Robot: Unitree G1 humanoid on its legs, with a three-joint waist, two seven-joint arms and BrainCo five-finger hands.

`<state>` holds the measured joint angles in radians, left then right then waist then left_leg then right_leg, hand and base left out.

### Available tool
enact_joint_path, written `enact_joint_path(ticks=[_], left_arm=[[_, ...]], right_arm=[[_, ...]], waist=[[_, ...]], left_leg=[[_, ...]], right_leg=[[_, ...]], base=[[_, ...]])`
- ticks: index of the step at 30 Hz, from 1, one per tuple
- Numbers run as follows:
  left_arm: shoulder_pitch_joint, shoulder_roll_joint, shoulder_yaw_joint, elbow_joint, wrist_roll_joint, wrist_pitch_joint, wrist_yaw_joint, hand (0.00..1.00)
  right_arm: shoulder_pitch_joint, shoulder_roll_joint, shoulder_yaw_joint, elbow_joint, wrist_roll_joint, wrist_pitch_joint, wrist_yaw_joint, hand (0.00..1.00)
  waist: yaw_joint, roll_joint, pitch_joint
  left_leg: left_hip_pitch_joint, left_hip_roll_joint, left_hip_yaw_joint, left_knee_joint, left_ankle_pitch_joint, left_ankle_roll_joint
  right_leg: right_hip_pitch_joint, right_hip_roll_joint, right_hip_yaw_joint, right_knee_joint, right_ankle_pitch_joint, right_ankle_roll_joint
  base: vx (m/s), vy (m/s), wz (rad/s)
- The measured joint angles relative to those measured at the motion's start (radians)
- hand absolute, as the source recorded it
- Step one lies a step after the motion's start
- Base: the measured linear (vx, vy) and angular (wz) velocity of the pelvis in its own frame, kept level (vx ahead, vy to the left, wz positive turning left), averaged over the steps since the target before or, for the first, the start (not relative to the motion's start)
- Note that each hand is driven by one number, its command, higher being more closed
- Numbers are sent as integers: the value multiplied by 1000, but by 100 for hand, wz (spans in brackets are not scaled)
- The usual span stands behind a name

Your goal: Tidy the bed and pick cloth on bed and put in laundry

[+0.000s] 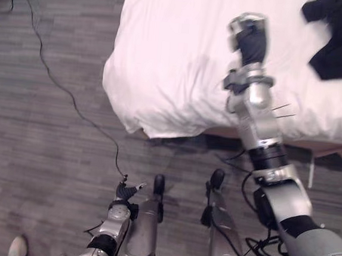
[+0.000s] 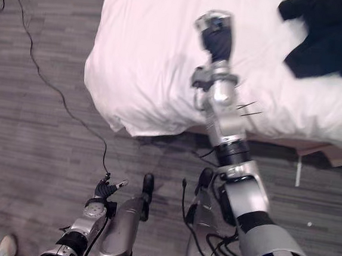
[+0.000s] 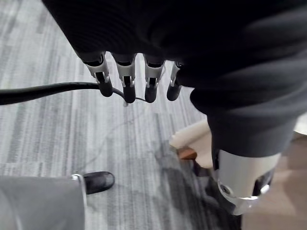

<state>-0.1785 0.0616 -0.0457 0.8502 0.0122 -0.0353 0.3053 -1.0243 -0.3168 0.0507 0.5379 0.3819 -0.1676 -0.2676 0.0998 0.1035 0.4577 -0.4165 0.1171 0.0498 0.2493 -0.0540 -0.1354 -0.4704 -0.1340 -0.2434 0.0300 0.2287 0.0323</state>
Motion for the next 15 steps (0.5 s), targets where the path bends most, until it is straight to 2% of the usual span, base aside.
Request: enact_joint_path(ticks=[2,3,6,9,11,13,14,15], left_arm=[[-5,-4,-28,8,-7,-1,0,0],[-12,-7,-32,16,-9,-1,0,0],[-26,-13,-32,20,-20,-8,-1,0],[-25,-15,-28,6,-21,-12,0,0],[-18,-17,-25,-27,-21,-11,0,0],[-12,-18,-19,-39,-20,-10,0,0],[4,-17,1,-49,-19,-5,-1,0],[34,-9,21,-79,-15,6,-1,0]], right_arm=[[0,-69,-21,115,-1,19,-21,100],[-12,-96,-15,111,-19,-4,-13,100],[-46,-124,-14,200,-46,2,-10,100],[18,-135,-82,200,-84,15,-7,100],[135,-135,-163,141,-104,16,-9,100],[279,-109,-243,87,-108,21,-18,100],[410,-62,-308,83,-108,51,-28,100],[567,-2,-371,92,-108,96,-39,100]], waist=[[6,20,10],[7,27,13],[3,32,16],[-1,32,15],[-7,30,15],[-27,23,16],[-50,8,18],[-69,-19,18]], left_leg=[[-55,0,-2,33,-2,3],[-84,3,7,64,-10,4],[-101,13,21,139,-52,11],[-101,35,39,205,-95,19],[-84,44,54,238,-121,24],[-39,46,61,241,-135,27],[20,48,70,227,-146,26],[92,47,94,188,-147,26]], right_leg=[[-56,-4,2,34,-4,-5],[-91,-5,10,62,-8,-11],[-111,1,30,115,-25,-21],[-107,7,44,158,-51,-23],[-81,10,46,156,-52,-21],[-29,10,47,142,-53,-18],[31,13,46,118,-58,-10],[91,14,52,82,-61,-7]], base=[[-122,-17,-1],[-102,-13,-17],[-71,2,-24],[-67,21,-22],[-45,34,-23],[-9,51,-14],[40,71,-28],[42,62,-28]])
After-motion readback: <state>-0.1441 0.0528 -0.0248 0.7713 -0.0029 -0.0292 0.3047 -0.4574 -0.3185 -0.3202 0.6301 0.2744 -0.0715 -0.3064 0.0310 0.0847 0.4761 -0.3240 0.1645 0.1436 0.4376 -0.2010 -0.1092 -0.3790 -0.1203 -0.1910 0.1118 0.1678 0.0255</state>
